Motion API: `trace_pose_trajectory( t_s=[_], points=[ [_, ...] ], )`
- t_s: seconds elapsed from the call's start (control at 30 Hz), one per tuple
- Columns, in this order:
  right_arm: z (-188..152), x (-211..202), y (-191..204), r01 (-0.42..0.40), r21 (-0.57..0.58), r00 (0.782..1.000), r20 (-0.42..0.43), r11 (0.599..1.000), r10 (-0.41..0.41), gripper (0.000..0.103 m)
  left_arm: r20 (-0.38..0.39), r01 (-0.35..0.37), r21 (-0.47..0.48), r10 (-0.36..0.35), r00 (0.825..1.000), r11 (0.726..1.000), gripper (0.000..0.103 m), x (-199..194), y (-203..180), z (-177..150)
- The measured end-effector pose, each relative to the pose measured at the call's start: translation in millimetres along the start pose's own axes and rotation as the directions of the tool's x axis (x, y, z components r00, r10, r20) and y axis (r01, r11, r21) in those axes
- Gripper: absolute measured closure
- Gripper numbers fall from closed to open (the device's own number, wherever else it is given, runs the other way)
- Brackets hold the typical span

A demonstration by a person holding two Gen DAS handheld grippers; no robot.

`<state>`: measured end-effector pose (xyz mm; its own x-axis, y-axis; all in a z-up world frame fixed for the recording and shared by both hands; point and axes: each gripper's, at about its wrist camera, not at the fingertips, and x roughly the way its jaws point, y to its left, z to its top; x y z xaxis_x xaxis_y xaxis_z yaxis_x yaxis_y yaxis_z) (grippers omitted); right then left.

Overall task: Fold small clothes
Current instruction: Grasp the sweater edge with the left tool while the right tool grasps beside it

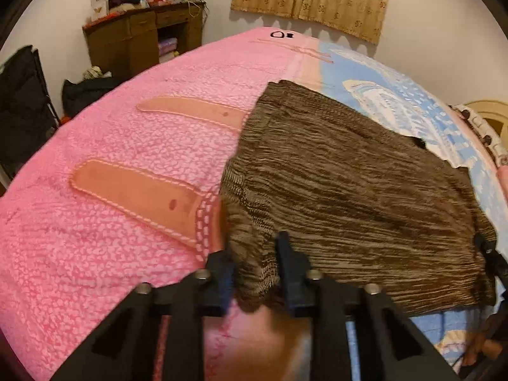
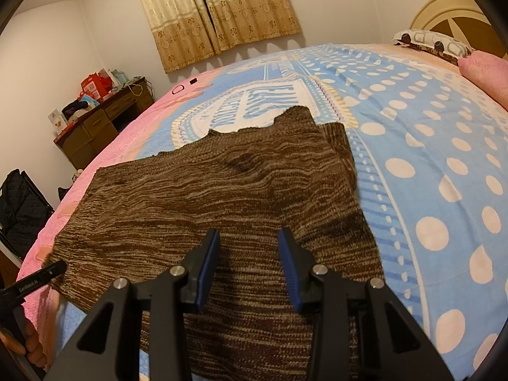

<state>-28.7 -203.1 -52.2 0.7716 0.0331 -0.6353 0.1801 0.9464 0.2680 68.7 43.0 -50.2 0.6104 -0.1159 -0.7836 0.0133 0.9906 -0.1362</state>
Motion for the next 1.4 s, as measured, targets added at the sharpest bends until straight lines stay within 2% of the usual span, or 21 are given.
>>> trace_pose_trajectory(
  t_s=[0.1,0.27,0.43,0.57,0.7,0.87,1.03,1.13,1.23,1.3,1.4],
  points=[
    [1,0,6,0.023,-0.021,1.000,-0.003,1.000,-0.023,0.061,0.004,0.009,0.005,-0.009,1.000,1.000,0.086,-2,-2,-1],
    [6,-20,21,0.077,-0.041,0.995,0.062,0.996,-0.075,0.037,0.016,0.004,0.020,-0.004,1.000,1.000,0.086,-6,-4,-3],
    [26,-33,60,-0.011,-0.107,0.997,0.073,0.994,0.019,0.036,0.029,-0.003,0.026,0.003,1.000,1.000,0.086,-10,-5,-4],
    [39,-28,99,-0.070,-0.189,0.995,0.058,0.979,0.083,0.024,0.041,-0.008,0.036,0.006,0.999,0.999,0.086,-13,-6,-5],
    [47,-5,129,-0.179,-0.198,0.984,-0.039,0.964,0.175,0.023,0.087,0.024,0.040,-0.028,0.996,0.999,0.087,-25,-8,-6],
    [65,46,164,-0.269,-0.181,0.954,-0.183,0.946,0.237,0.023,0.146,0.150,-0.007,-0.147,0.978,0.989,0.087,-37,-4,-6],
    [81,99,209,-0.371,-0.124,0.891,-0.326,0.920,0.316,0.023,0.169,0.198,-0.046,-0.188,0.968,0.979,0.087,-35,5,-6],
    [78,122,237,-0.403,-0.128,0.858,-0.397,0.906,0.326,0.023,0.182,0.211,-0.056,-0.198,0.963,0.976,0.087,-33,7,-9],
    [70,141,258,-0.365,-0.170,0.863,-0.431,0.915,0.264,0.023,0.181,0.231,-0.064,-0.216,0.960,0.971,0.087,-30,9,-9],
    [67,144,262,-0.359,-0.179,0.864,-0.434,0.916,0.254,0.023,0.177,0.232,-0.065,-0.217,0.960,0.971,0.087,-28,10,-9],
    [59,149,271,-0.332,-0.236,0.878,-0.432,0.913,0.208,0.023,0.170,0.234,-0.081,-0.218,0.961,0.969,0.087,-23,16,-10]
  ],
)
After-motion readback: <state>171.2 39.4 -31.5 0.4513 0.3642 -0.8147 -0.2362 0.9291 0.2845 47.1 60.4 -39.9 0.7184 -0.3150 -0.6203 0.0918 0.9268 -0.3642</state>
